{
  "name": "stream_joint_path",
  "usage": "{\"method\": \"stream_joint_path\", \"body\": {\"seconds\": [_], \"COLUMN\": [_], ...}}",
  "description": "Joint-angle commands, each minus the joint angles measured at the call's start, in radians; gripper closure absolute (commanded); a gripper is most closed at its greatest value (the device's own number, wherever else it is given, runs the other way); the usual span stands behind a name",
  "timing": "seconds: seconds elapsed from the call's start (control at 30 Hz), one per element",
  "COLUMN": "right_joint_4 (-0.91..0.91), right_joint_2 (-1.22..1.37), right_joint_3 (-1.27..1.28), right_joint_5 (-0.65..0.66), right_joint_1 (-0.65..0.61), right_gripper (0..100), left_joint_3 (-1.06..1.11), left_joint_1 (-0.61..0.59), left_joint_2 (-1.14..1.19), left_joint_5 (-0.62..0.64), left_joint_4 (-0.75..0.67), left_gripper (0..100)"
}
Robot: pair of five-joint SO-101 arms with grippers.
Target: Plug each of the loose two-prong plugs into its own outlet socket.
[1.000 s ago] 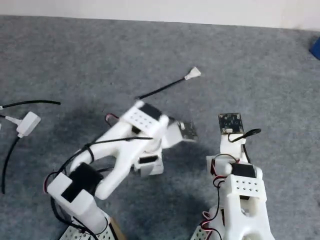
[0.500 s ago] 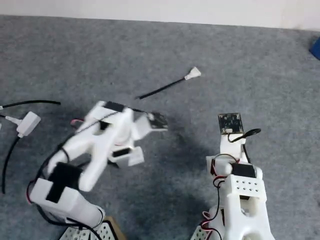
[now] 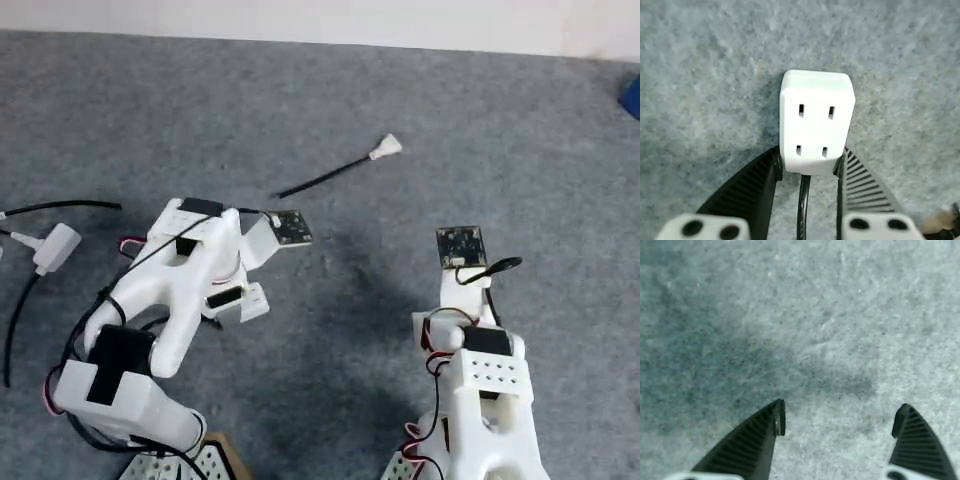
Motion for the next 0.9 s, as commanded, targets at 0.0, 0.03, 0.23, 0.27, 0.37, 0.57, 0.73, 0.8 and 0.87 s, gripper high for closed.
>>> {"method": "stream_joint_path", "body": {"seconds": [0.0,0.03,0.23,0.27,0.37,0.57,0.73,0.8,0.87], "right_joint_4": [0.004,0.004,0.004,0.004,0.004,0.004,0.004,0.004,0.004], "right_joint_2": [-0.01,-0.01,-0.01,-0.01,-0.01,-0.01,-0.01,-0.01,-0.01], "right_joint_3": [-0.005,-0.005,-0.005,-0.005,-0.005,-0.005,-0.005,-0.005,-0.005], "right_joint_5": [0.015,0.015,0.018,0.018,0.018,0.018,0.018,0.018,0.018], "right_joint_1": [-0.008,-0.008,-0.008,-0.008,-0.008,-0.008,-0.008,-0.008,-0.008], "right_gripper": [66.3,66.3,66.3,66.3,66.3,66.3,66.3,66.3,66.3], "left_joint_3": [0.007,0.004,0.001,-0.001,-0.002,-0.085,-0.271,-0.325,-0.361], "left_joint_1": [0.12,0.133,0.134,0.139,0.159,0.205,0.203,0.203,0.205], "left_joint_2": [0.008,0.008,0.008,0.008,0.001,-0.001,0.008,0.008,0.008], "left_joint_5": [0.063,0.075,0.091,0.091,0.083,0.094,0.166,0.178,0.18], "left_joint_4": [-0.014,-0.014,-0.012,0.002,0.037,0.086,0.178,0.21,0.239], "left_gripper": [99,99,94,90,78,80,80,80,80]}}
